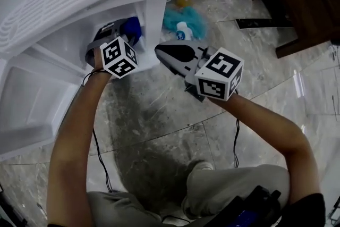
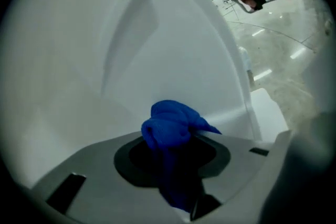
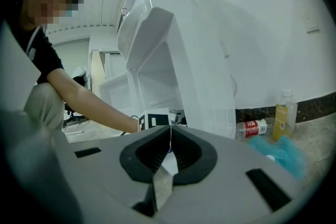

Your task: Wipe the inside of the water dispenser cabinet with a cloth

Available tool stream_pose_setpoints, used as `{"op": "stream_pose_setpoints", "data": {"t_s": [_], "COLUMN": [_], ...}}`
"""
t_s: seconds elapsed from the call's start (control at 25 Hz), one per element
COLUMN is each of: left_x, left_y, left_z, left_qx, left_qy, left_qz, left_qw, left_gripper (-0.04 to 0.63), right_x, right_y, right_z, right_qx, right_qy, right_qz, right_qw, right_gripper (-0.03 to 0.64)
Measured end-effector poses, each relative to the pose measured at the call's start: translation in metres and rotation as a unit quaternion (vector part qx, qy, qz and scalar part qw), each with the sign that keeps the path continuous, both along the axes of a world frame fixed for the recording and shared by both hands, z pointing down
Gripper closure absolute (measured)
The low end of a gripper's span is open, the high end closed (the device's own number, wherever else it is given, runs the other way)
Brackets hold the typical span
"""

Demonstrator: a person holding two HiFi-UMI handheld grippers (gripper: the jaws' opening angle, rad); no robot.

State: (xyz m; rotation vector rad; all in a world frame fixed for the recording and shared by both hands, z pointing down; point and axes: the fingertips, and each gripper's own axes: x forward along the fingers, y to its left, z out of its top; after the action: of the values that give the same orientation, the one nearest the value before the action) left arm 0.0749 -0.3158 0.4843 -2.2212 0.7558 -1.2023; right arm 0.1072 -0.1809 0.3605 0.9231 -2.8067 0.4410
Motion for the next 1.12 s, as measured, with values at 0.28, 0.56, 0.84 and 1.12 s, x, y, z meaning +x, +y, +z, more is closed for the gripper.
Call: {"op": "stream_pose_setpoints", "data": {"t_s": [0.28,0.56,0.84,1.12], "left_x": [-0.001,0.001,0.002,-0.001], "left_y": [-0.048,-0.018,-0.045,-0.021], "left_z": [0.000,-0.006,-0.001,-0.020], "left_qx": [-0.011,0.033,0.034,0.016], "left_qy": [-0.036,0.017,-0.037,0.087], "left_qz": [-0.032,-0.010,-0.020,-0.031], "left_qw": [0.9988,0.9993,0.9985,0.9956], "left_gripper": [0.465,0.466,0.465,0.465], "right_x": [0.000,-0.010,-0.014,-0.012], "right_y": [0.005,0.011,0.009,0.015], "right_z": [0.015,0.023,0.027,0.022], "right_qx": [-0.022,-0.034,-0.040,-0.042], "right_qy": [0.009,0.012,0.013,0.010], "right_qz": [-0.004,-0.017,-0.022,-0.022], "right_qw": [1.000,0.999,0.999,0.999], "right_gripper": [0.617,0.617,0.617,0.617]}}
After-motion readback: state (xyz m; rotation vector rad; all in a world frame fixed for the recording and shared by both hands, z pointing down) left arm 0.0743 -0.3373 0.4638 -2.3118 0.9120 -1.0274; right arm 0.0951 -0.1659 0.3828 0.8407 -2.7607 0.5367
